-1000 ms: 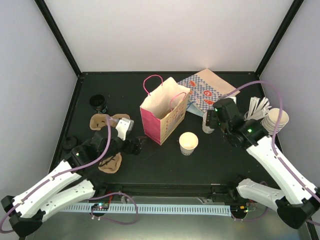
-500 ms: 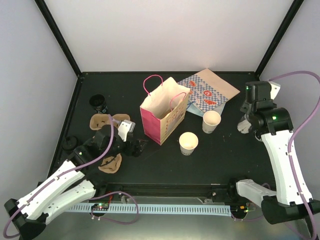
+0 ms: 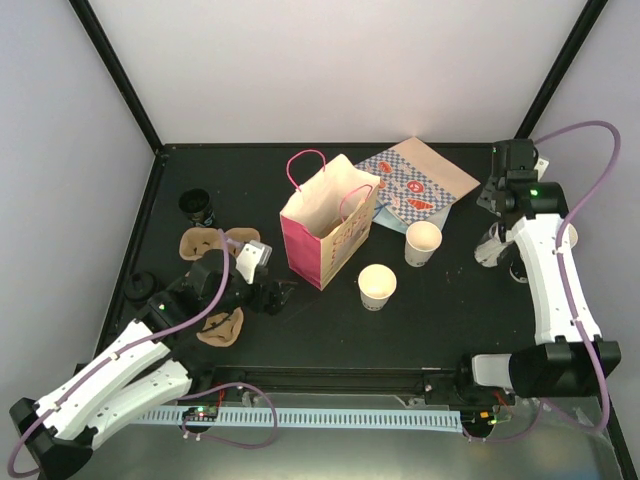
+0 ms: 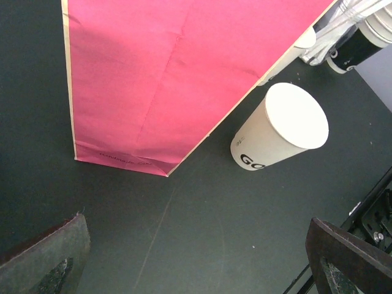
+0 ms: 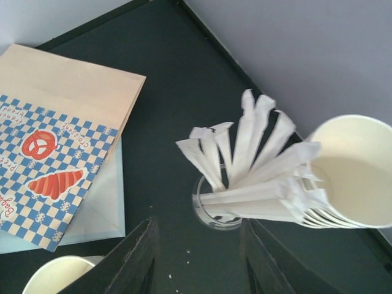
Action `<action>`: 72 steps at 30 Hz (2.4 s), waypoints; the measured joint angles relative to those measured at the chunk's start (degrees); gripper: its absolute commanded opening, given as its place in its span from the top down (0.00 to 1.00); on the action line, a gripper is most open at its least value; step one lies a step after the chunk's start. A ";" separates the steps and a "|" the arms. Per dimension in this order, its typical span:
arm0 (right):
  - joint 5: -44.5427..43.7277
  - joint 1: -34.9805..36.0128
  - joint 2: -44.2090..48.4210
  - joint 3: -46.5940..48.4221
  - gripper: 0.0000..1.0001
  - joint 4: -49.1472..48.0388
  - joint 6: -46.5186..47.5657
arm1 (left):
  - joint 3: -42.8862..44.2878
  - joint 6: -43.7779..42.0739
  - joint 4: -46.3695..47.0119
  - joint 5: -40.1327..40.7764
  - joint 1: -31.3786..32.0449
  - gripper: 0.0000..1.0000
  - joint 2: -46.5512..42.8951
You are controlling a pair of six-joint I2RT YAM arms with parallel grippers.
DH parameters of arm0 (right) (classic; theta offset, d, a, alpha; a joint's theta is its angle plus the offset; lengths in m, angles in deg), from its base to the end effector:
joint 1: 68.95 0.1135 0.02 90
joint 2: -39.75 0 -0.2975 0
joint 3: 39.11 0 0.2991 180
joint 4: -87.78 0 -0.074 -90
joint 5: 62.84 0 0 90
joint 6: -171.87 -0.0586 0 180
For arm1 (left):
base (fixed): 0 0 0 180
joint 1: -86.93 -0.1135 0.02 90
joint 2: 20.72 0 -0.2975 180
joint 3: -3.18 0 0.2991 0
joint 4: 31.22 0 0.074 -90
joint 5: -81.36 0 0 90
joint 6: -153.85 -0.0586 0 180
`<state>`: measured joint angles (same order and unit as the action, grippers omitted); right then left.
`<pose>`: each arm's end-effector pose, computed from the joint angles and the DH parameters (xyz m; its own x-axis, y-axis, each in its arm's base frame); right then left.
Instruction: Pack the takeout coffee
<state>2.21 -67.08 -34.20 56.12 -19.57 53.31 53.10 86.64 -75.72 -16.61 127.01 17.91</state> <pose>0.2965 -0.0151 0.4086 -0.5741 0.4150 -0.7059 0.5785 0.8157 0.0090 0.1412 -0.1294 0.2855 -0.6677 0.0605 -0.7419 0.5074 0.7663 -0.3941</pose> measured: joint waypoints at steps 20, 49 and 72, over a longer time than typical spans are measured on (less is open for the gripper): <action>4.37 0.00 -7.91 -0.61 0.68 -5.77 2.49 | 2.97 -7.63 -2.43 1.60 -0.74 0.01 1.18; -6.56 -0.02 -17.11 2.56 0.59 -4.13 -2.93 | 2.97 -7.82 -2.64 1.75 -1.01 0.01 2.36; -9.42 -0.02 -17.70 2.23 0.93 -3.80 -3.45 | 2.97 -7.82 -2.64 1.75 -1.01 0.01 2.36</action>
<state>-7.21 -67.10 -51.91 58.35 -23.37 49.86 56.07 78.81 -78.36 -14.86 126.00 20.27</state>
